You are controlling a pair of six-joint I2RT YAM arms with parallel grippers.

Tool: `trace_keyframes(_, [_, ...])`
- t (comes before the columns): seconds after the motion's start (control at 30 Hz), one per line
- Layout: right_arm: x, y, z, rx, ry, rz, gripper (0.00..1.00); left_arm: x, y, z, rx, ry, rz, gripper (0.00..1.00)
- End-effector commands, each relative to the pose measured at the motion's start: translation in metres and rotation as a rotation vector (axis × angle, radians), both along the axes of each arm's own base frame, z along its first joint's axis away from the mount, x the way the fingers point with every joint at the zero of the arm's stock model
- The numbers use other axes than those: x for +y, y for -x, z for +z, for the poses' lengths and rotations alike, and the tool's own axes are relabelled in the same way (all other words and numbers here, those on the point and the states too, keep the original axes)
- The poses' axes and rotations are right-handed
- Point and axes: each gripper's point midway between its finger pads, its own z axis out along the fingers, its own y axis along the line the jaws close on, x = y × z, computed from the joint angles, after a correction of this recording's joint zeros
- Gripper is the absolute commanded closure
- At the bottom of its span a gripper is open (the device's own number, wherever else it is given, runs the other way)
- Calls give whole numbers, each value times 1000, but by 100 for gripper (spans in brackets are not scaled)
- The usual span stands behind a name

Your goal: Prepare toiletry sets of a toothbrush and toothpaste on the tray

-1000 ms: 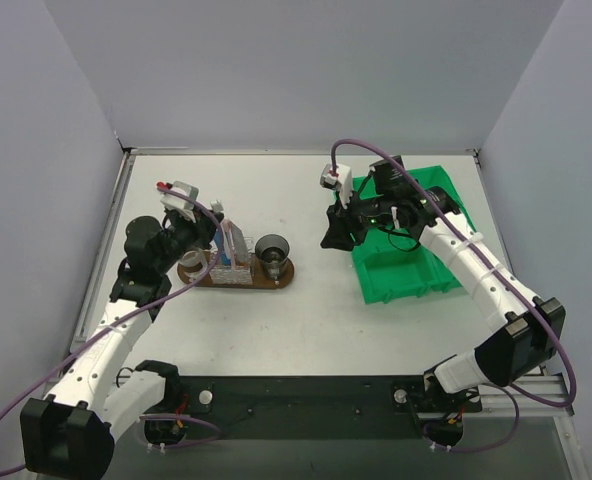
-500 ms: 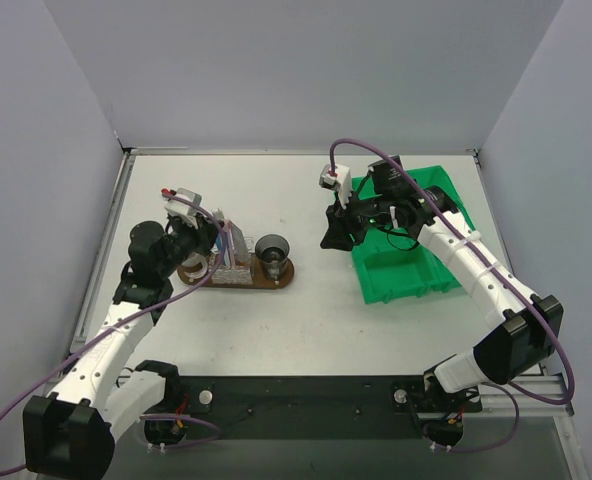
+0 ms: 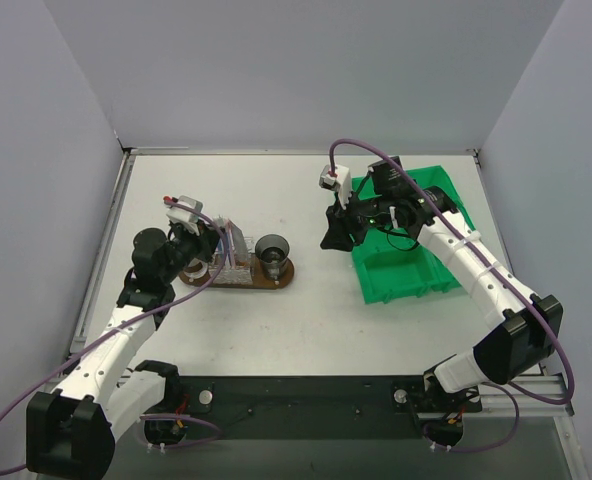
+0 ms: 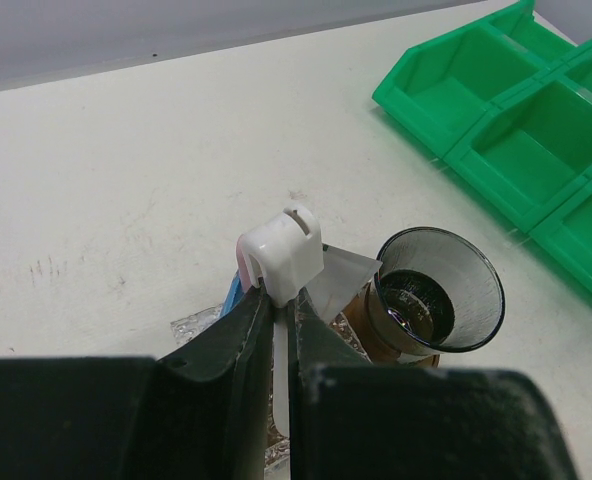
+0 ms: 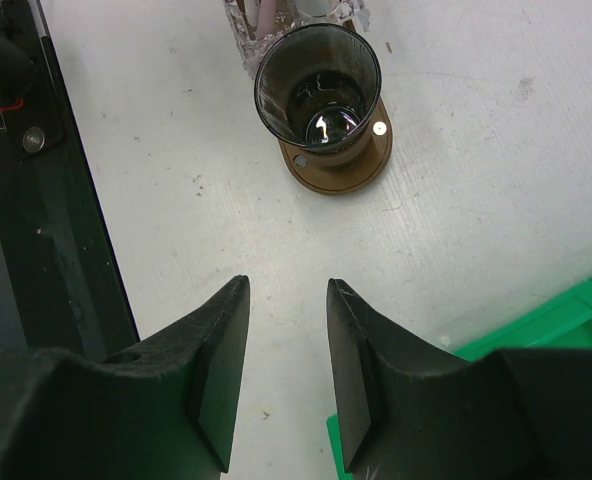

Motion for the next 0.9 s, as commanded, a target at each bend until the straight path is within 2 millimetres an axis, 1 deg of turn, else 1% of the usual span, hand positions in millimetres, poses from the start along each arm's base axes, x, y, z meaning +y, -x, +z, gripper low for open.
trace_keyframes(0.0, [1, -2, 2, -22, -17, 21, 68, 1, -5, 21, -82, 27, 6, 100])
trace_keyframes(0.17, [0, -2, 1, -19, -15, 21, 67, 0, -4, 21, -81, 23, 1, 100])
trace_keyframes(0.63, [-1, -2, 0, -18, -13, 19, 68, 1, -2, 7, -59, 0, -6, 100])
trace_keyframes(0.87, [-1, -1, -2, -16, -10, 20, 68, 0, 0, 3, -54, -1, -14, 100])
